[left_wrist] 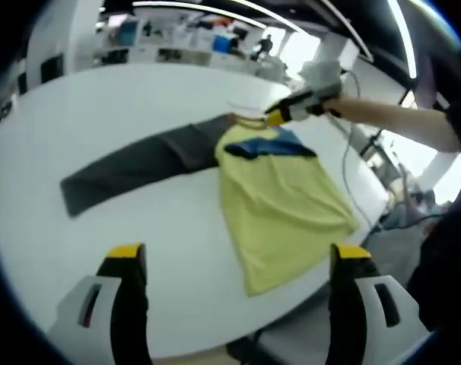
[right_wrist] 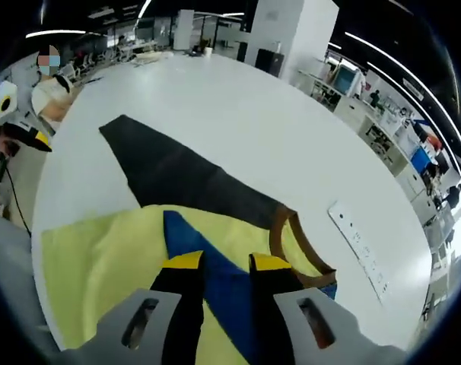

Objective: Fold the garment on the visible template until the final outline fits inside the template.

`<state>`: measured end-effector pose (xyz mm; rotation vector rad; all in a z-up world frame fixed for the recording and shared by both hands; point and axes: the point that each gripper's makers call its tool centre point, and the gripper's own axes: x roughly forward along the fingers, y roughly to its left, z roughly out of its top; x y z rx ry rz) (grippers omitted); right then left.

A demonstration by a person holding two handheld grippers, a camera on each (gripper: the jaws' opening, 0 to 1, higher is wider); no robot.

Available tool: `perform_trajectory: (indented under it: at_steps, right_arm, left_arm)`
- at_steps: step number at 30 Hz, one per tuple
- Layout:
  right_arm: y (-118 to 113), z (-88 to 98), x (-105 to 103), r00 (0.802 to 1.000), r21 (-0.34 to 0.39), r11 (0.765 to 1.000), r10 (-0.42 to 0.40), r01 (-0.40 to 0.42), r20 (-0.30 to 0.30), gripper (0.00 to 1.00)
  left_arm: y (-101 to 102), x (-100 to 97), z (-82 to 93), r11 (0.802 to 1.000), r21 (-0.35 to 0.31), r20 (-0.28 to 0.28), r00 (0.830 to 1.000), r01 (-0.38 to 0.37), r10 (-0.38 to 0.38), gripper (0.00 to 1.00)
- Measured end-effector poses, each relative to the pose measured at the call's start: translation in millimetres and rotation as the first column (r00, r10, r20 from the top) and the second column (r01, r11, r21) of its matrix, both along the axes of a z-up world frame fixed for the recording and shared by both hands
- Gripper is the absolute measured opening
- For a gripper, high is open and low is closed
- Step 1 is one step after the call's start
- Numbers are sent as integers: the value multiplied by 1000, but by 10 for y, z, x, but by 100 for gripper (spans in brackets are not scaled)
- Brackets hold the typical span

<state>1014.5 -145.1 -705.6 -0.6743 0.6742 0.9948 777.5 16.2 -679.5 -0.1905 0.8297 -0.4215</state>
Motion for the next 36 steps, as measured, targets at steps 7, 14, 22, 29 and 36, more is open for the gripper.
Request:
perform_trajectory:
  at_steps: [7,14,22,29,36]
  right_arm:
    - [-71,-109,-344,990,-66,994,95,-88,105,24]
    - [63,-245,-472,955,-150,971,217,-188,201,25]
    - [155,-351,-415,944,-180,958,258,-222,207,24]
    - [226,-425,-337,928,-203,941,312,-271,205,23]
    - [289,-543,-278,930,-200,938,318,-282,185,14]
  left_arm:
    - [-32,20,-3,1000,2,-2,1000,13,-13,96]
    - [-23,-1,-41,1000,5,-15,1000,18,-18,96]
    - [32,-29,-73,1000,9,-26,1000,5,-5,96]
    - [41,-11,-85,1000,4,-26,1000,-2,2,96]
    - [53,-20,-113,1000,8,-38,999,-1,1,96]
